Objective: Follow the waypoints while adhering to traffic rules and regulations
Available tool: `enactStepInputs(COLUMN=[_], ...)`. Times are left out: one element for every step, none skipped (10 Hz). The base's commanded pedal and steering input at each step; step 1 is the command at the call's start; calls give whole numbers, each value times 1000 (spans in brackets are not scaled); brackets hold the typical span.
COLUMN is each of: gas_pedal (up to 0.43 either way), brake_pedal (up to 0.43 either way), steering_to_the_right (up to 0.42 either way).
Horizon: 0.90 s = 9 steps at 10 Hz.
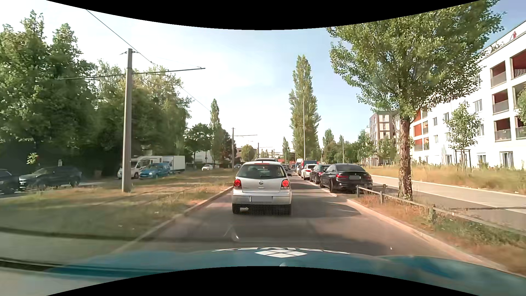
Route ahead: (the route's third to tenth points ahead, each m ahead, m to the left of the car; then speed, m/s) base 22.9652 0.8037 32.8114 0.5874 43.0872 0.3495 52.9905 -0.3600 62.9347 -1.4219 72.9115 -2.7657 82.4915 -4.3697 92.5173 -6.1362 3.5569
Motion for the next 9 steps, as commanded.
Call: enactStepInputs(gas_pedal=[79,118,130,157,177,177,177,197,220], brake_pedal=[0,0,0,0,0,0,0,0,0], steering_to_the_right=[4,4,4,4,4,4,3,3,3])
